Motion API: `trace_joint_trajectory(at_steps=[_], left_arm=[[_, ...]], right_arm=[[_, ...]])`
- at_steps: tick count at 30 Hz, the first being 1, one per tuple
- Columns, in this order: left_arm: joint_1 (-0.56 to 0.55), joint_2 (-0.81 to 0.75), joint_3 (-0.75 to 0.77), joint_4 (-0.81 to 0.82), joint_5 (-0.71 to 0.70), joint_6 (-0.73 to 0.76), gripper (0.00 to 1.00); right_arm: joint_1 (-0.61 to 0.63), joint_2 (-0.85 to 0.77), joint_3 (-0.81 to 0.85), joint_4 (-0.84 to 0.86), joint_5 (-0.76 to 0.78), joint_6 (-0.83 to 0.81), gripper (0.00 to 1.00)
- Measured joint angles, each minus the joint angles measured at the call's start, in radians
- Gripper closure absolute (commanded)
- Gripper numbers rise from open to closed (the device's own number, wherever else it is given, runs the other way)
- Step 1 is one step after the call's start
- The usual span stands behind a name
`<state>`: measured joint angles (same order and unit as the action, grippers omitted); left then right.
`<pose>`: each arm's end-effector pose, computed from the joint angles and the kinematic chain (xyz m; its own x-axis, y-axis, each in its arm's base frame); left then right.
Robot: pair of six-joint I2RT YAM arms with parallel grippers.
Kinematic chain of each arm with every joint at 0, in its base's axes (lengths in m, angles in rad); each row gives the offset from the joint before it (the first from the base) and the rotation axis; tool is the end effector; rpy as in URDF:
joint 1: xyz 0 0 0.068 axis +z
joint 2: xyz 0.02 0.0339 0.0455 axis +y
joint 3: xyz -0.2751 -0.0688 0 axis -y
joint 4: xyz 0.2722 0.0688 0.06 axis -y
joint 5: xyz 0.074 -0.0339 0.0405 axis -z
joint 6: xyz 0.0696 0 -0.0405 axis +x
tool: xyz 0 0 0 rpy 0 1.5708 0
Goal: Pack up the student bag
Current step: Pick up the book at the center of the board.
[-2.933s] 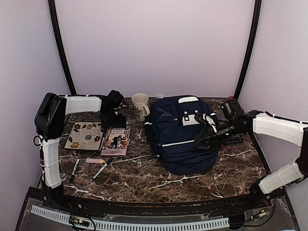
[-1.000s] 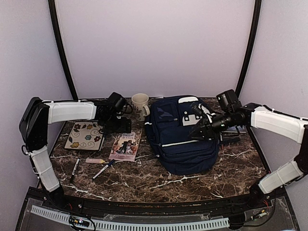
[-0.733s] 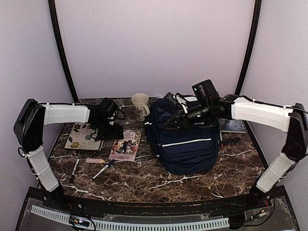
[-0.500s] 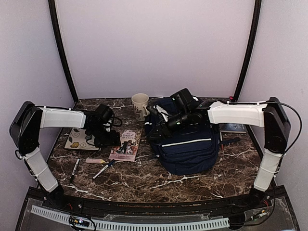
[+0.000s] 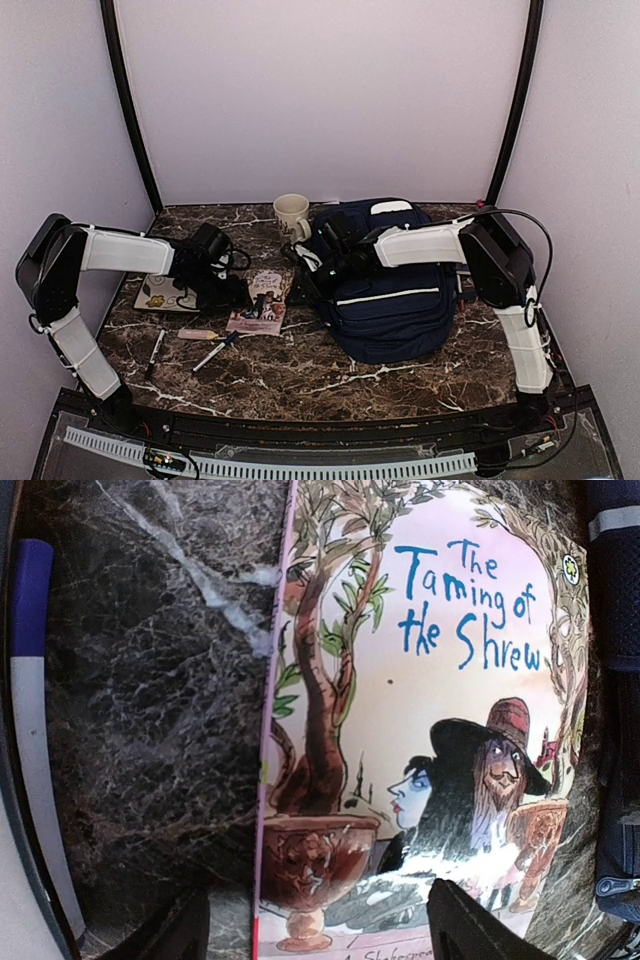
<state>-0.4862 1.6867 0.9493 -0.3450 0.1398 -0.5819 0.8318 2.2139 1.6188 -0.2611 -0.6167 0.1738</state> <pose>0.3144 -0.1771 0.1219 -0.9383 -0.1197 -0.3244 0.0057 0.9327 -0.3607 0.3270 0.4186 0.1320 -0.6495 -0.5033 -0.5699 -0.7574 0.3618 0.5436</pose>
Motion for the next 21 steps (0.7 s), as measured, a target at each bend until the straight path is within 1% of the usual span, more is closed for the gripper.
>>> trace_joint_trajectory(at_steps=[3,6,10,13,15,17,21], left_arm=[[0.001,-0.001,-0.005,0.016,0.006,-0.006,0.28],[0.002,-0.002,-0.014,0.032,0.016,-0.01,0.32],[-0.002,-0.002,-0.017,0.04,0.032,-0.019,0.33],[-0.008,-0.006,-0.026,0.051,0.037,-0.032,0.31],[-0.01,-0.02,-0.045,0.068,0.042,-0.044,0.26],[-0.012,-0.036,-0.067,0.085,0.048,-0.058,0.23],[-0.013,-0.051,-0.092,0.122,0.057,-0.085,0.22]], right_arm=[[0.0,0.059,0.06,-0.014,0.0,0.001,0.64],[0.0,0.097,0.106,-0.028,0.008,0.014,0.58],[0.001,0.126,0.144,-0.039,0.042,0.042,0.57],[0.003,0.132,0.147,-0.042,0.074,0.057,0.6],[0.006,0.135,0.153,-0.048,0.098,0.068,0.62],[0.007,0.141,0.159,-0.054,0.116,0.075,0.65],[0.008,0.171,0.185,-0.058,0.136,0.096,0.72]])
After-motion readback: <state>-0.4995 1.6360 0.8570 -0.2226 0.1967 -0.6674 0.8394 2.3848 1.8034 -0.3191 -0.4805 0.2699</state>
